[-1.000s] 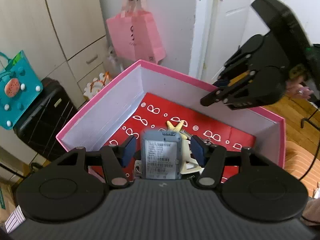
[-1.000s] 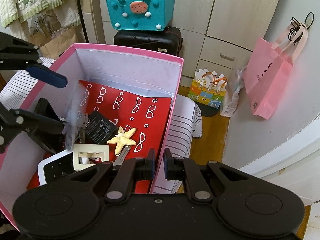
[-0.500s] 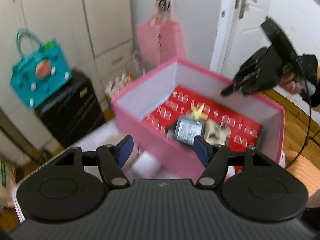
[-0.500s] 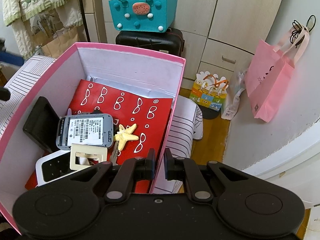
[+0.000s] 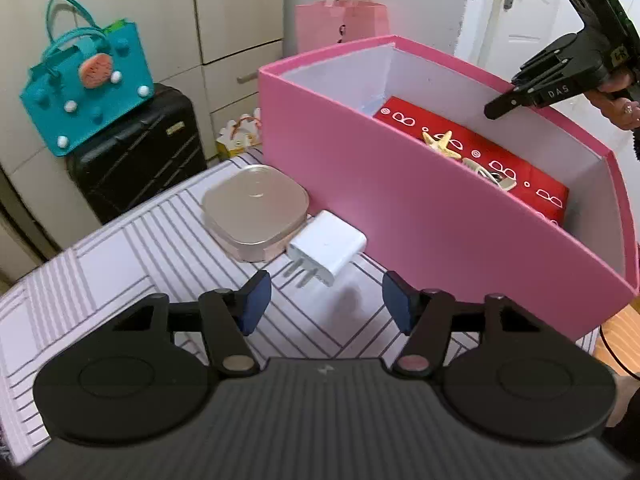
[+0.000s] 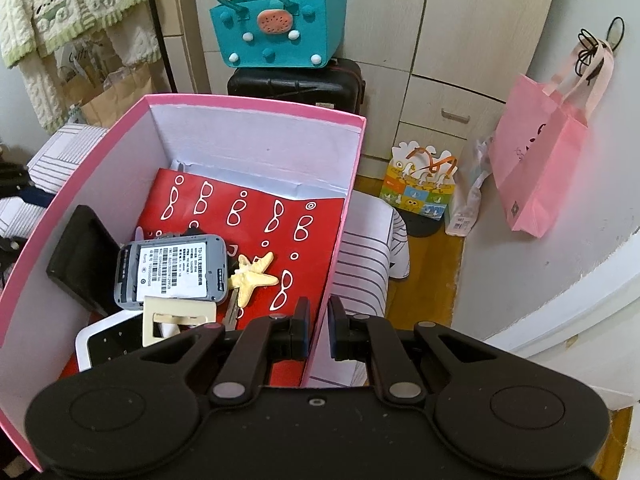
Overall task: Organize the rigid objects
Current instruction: 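Move the left tool to the white charger plug and grasp it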
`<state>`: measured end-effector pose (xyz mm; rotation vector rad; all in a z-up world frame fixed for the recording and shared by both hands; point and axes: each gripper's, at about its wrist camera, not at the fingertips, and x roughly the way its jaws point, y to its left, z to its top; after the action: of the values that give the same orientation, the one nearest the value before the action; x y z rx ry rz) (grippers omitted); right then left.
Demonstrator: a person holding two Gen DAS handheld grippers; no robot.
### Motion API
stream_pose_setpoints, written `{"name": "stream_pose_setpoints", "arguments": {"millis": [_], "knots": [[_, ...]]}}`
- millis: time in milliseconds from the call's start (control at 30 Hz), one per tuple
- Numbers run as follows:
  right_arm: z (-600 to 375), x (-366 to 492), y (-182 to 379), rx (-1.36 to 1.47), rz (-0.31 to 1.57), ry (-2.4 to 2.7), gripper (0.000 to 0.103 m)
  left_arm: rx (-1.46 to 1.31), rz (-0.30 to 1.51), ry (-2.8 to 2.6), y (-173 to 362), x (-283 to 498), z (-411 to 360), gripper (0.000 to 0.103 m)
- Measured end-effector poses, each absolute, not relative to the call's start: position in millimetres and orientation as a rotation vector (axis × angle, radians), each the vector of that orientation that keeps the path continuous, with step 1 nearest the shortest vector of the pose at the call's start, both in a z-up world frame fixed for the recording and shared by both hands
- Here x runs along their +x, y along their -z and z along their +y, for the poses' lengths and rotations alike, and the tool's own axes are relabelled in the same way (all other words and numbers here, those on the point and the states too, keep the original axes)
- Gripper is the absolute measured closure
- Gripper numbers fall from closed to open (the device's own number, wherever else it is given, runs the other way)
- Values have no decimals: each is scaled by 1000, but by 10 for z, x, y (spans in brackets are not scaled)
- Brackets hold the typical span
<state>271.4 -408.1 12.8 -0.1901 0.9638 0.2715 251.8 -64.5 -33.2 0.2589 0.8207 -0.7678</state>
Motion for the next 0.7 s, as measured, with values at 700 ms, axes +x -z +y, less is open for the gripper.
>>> {"name": "stream_pose_setpoints", "arguments": {"millis": [700], "knots": [[-4084,2759,-71,-158,966,-282,85,147,839,828,586,2753,-792,53]]}}
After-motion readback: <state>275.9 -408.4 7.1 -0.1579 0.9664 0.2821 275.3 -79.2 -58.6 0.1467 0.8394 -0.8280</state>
